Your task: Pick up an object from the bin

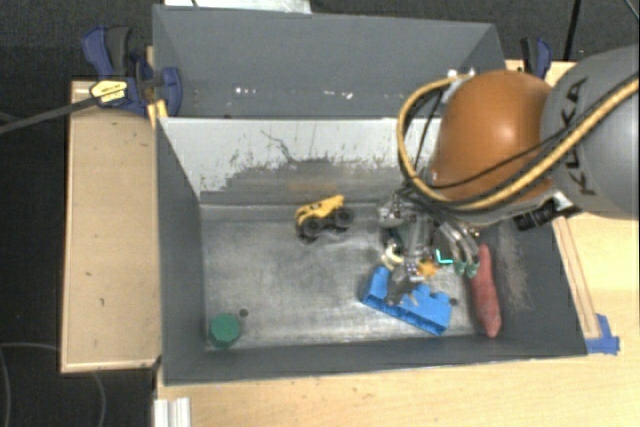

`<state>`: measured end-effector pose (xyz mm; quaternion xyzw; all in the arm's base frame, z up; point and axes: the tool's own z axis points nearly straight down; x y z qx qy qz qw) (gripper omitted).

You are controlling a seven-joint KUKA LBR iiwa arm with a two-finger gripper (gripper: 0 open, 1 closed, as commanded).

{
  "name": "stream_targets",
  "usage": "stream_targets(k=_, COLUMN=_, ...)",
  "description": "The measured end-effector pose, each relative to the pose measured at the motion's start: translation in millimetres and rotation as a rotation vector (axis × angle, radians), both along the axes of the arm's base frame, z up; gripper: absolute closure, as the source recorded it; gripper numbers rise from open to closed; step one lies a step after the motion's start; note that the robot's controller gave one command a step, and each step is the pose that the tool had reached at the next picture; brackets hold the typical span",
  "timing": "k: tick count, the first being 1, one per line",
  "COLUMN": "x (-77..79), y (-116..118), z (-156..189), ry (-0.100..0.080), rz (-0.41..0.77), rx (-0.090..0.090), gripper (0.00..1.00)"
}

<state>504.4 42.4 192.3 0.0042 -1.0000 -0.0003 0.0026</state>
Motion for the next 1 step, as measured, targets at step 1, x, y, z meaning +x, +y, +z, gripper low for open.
stream_targets(k=1, x=1.8, y=-0.2, z=3.5, ry=-0.008, rz=-0.001, rx=0.000, gripper=0.00)
